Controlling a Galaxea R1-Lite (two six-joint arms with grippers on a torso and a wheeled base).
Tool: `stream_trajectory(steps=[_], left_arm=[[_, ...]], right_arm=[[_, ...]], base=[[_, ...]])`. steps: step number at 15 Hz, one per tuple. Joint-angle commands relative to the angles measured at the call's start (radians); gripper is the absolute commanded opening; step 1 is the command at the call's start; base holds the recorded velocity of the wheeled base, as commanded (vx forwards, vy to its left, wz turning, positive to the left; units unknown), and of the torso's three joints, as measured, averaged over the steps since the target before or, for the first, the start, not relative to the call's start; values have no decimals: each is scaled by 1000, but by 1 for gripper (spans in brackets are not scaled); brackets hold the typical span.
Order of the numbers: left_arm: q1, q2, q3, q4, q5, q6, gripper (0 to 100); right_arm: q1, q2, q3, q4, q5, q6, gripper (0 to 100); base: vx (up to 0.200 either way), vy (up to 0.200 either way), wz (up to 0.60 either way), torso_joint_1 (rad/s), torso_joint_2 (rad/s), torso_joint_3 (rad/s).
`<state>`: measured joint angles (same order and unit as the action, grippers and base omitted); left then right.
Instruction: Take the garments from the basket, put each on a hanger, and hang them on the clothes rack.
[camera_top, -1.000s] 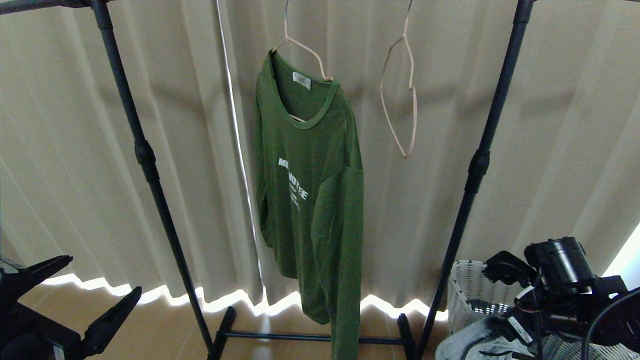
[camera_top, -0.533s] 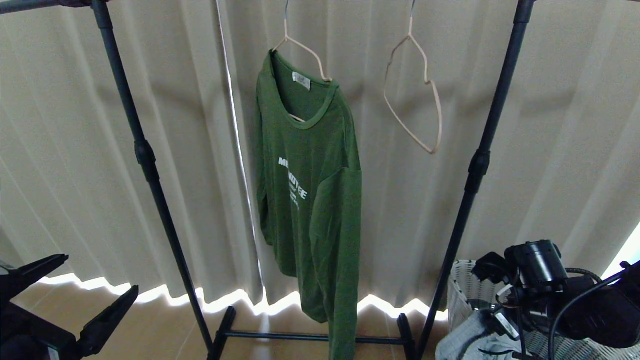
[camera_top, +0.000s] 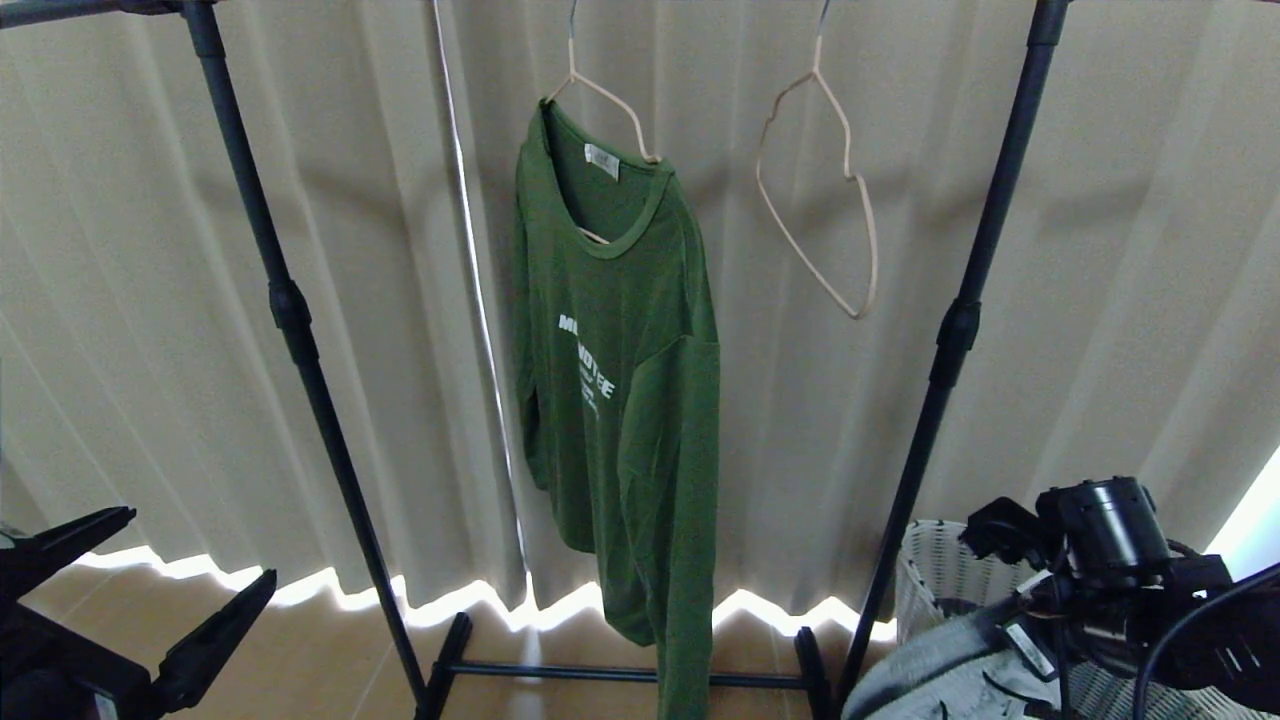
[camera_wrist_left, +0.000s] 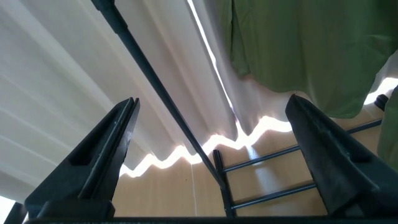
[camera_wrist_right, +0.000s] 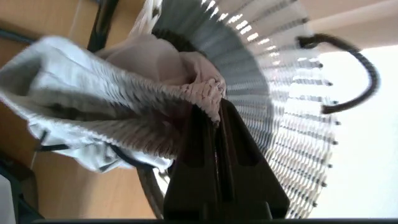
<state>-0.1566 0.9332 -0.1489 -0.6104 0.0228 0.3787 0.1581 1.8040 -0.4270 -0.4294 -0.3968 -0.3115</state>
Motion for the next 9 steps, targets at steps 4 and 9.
stream_trajectory(steps=[4, 9], left_arm=[[-1, 3, 8, 0, -23, 0, 100], [0, 1, 9, 0, -24, -1, 100]], right_arm=[[40, -331, 16, -2, 46, -1, 0], [54, -466, -12, 6, 95, -21, 0]], base=[[0, 0, 0, 0, 0, 0], [0, 0, 0, 0, 0, 0]])
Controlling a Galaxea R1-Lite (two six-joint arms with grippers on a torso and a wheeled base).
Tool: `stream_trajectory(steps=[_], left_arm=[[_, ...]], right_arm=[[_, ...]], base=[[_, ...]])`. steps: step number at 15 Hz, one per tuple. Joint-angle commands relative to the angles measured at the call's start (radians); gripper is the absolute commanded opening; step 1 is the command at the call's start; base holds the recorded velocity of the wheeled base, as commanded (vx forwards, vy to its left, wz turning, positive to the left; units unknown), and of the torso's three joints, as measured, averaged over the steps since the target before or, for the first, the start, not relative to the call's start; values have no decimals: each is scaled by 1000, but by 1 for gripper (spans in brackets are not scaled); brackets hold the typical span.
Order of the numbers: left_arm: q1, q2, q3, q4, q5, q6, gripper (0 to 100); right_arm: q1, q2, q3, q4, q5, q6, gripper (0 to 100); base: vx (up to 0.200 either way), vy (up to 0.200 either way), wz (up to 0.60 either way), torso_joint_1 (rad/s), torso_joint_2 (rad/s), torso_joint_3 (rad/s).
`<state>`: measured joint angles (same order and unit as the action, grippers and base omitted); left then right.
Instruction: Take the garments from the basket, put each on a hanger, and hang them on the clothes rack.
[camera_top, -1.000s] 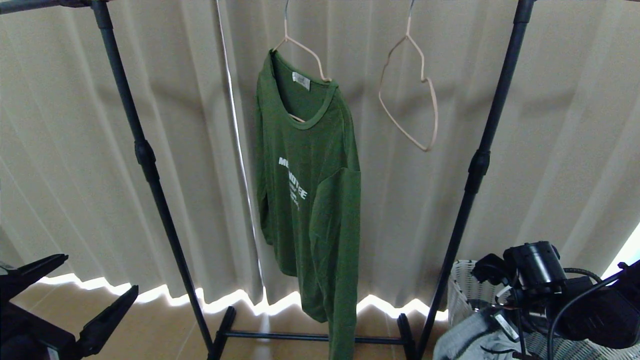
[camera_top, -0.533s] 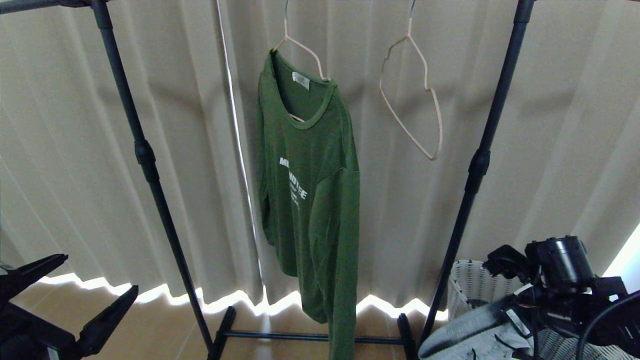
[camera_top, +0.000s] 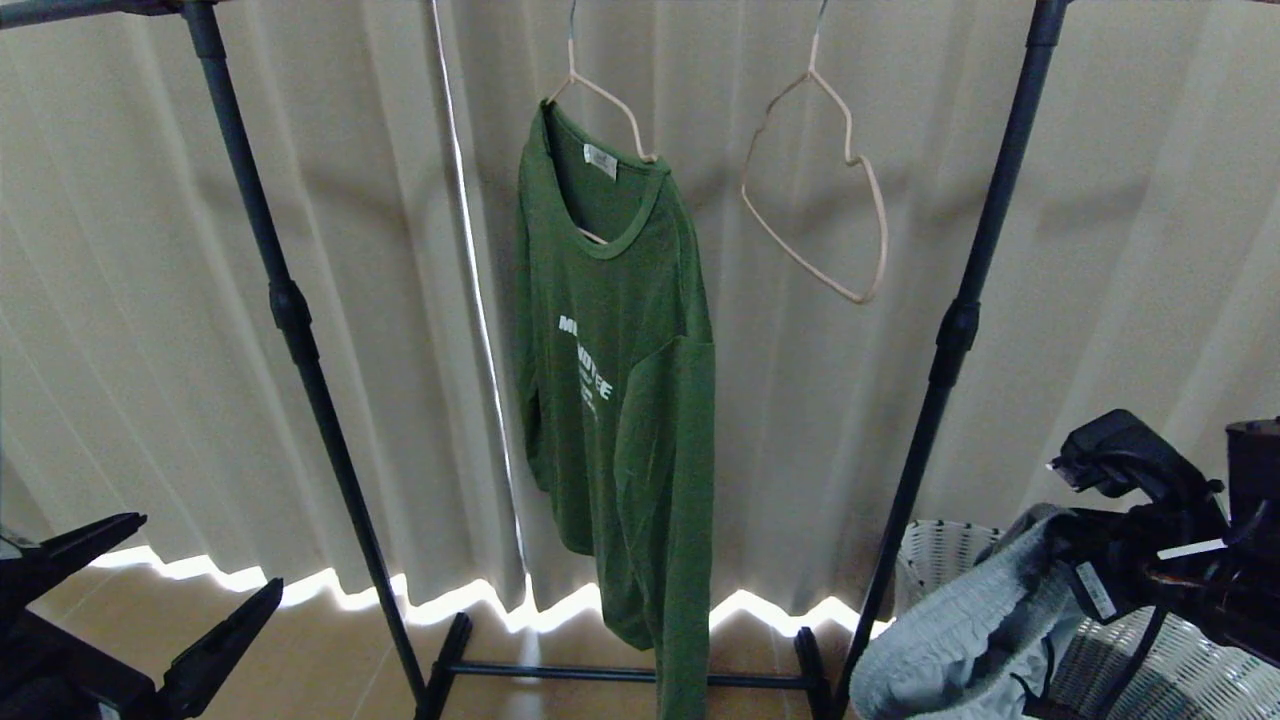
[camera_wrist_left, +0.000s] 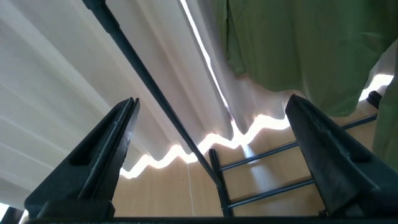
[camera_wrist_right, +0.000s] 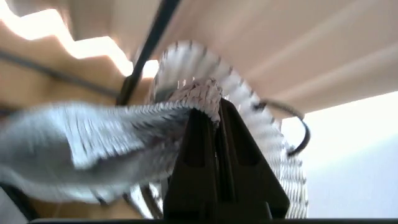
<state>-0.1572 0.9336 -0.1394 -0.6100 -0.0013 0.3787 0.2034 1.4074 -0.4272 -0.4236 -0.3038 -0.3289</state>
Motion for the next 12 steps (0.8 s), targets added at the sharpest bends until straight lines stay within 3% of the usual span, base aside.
stream_trajectory(steps=[1, 7, 12], left_arm=[[1, 1, 0, -1, 0, 0, 100], [-1, -1, 11, -1, 0, 0, 100], [-27, -16, 17, -1, 0, 3, 100]], right_arm=[[13, -77, -16, 0, 2, -15, 0], [14, -102, -70, 5, 2, -94, 0], [54, -91, -102, 3, 5, -99, 0]], base=[[0, 0, 0, 0, 0, 0], [-200, 0, 0, 2, 2, 3], [0, 0, 0, 0, 0, 0]])
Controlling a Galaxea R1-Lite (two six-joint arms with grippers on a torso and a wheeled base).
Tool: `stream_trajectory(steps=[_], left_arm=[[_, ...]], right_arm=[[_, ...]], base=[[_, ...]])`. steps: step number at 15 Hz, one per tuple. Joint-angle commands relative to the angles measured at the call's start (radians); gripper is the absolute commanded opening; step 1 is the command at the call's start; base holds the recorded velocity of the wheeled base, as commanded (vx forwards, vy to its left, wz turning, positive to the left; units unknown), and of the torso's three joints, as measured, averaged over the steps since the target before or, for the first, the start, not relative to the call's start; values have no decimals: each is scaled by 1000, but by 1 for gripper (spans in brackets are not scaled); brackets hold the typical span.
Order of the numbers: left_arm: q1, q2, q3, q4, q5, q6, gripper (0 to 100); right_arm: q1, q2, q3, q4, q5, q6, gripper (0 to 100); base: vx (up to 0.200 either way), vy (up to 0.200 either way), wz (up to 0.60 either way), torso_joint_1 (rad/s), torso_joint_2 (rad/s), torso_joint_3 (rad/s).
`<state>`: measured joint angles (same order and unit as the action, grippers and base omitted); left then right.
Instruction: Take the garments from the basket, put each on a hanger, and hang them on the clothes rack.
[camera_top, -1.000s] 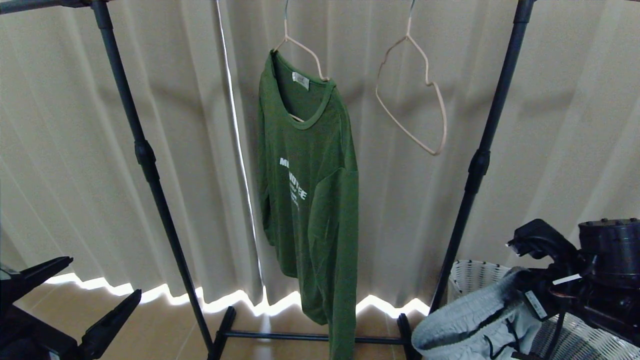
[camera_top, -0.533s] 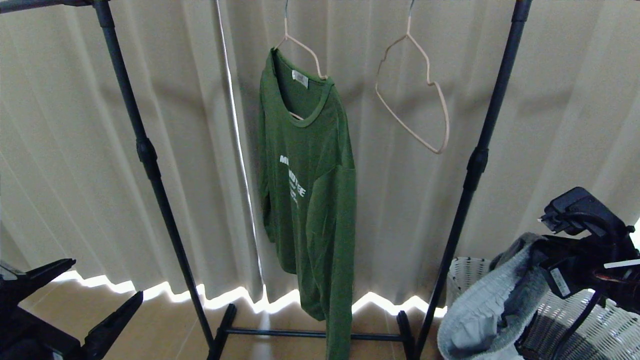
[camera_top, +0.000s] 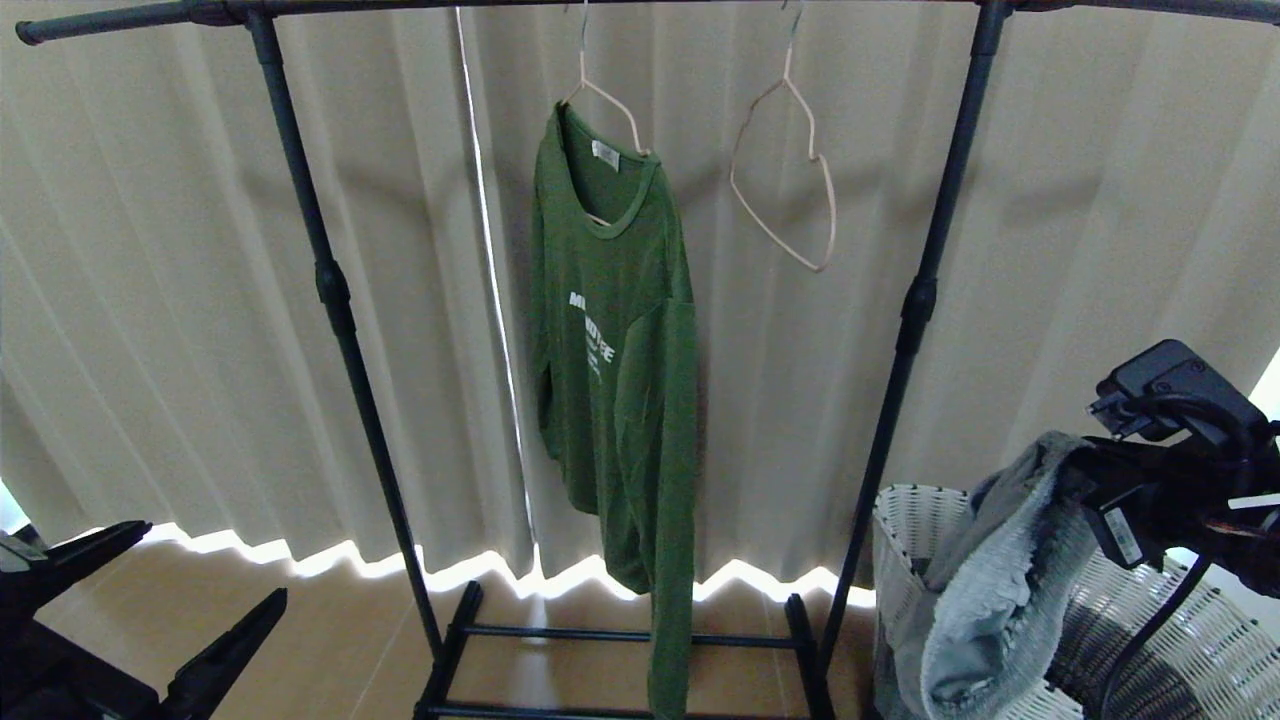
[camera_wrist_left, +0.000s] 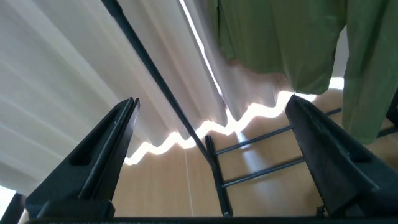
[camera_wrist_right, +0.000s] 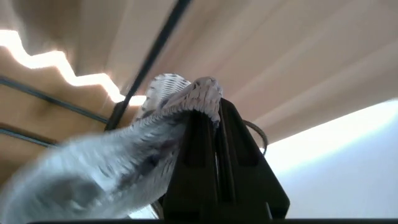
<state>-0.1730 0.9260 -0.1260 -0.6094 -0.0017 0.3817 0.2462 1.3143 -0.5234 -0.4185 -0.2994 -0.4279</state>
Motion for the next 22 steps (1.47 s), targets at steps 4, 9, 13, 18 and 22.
stream_trajectory(steps=[4, 9, 13, 18, 22], left_arm=[[-158, -21, -9, 2, -1, -4, 100], [-372, 142, -139, 7, 5, -12, 100], [-596, 393, -311, 5, 34, -122, 100], [-766, 714, -526, 2, 146, -259, 100], [-852, 863, -661, 0, 147, -428, 100]], right_arm=[[87, -3, -110, 7, 3, 0, 0], [212, -13, -167, 12, 36, 40, 0], [334, -35, -207, 10, 62, 126, 0], [338, -35, -216, -14, 161, 155, 0], [340, -41, -221, -37, 220, 173, 0]], base=[[0, 0, 0, 0, 0, 0], [0, 0, 0, 0, 0, 0], [0, 0, 0, 0, 0, 0], [0, 0, 0, 0, 0, 0], [0, 0, 0, 0, 0, 0]])
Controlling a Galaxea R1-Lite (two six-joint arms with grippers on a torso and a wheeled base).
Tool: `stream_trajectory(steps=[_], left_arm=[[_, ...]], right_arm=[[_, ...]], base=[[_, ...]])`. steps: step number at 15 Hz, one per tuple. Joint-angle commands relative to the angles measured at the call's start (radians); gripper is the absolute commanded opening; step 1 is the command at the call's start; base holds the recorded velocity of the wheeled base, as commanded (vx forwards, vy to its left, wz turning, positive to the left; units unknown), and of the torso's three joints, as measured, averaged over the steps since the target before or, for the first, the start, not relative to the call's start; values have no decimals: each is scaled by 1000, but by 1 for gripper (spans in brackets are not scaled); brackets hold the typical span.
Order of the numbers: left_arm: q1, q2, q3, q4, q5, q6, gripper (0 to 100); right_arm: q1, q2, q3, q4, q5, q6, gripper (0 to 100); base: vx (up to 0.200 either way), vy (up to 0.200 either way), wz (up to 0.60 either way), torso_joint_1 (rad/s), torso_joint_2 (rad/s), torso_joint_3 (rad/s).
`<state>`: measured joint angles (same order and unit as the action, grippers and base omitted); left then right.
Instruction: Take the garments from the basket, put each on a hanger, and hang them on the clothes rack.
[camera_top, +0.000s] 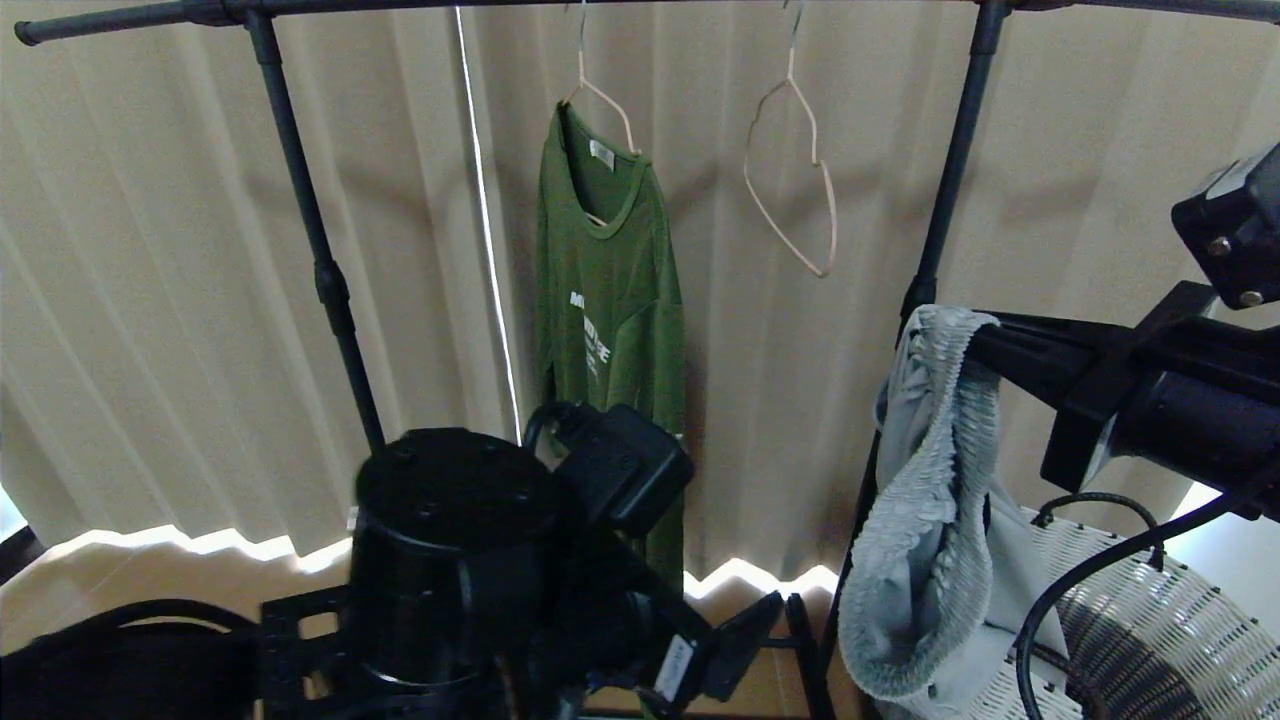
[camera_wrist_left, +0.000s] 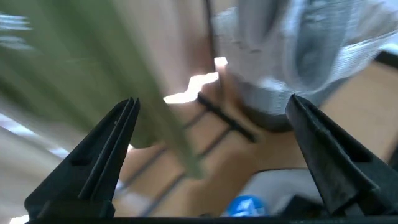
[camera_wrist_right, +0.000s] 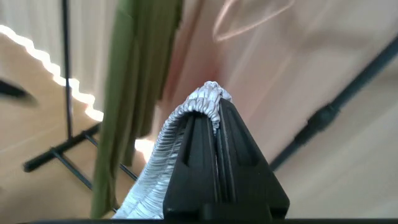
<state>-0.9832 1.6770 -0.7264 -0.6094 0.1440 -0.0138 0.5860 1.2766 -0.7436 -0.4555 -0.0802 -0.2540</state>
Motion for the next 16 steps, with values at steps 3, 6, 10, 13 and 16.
stream_trajectory(steps=[3, 6, 10, 13, 16], left_arm=[[-86, 196, -145, -1, 5, -89, 100], [-94, 262, -199, 0, 83, -100, 100], [-69, 316, -202, 2, 127, -115, 100], [-63, 320, -196, 0, 129, -129, 100], [-63, 319, -179, -1, 131, -130, 100]], right_arm=[[18, -20, 0, -28, 36, 25, 0], [32, -45, 4, -32, 53, 27, 0], [32, -69, -2, -32, 91, 52, 0], [31, -95, -6, -32, 94, 52, 0], [31, -105, -13, -32, 96, 52, 0]], base=[[0, 0, 0, 0, 0, 0], [0, 0, 0, 0, 0, 0], [0, 0, 0, 0, 0, 0], [0, 0, 0, 0, 0, 0], [0, 0, 0, 0, 0, 0]])
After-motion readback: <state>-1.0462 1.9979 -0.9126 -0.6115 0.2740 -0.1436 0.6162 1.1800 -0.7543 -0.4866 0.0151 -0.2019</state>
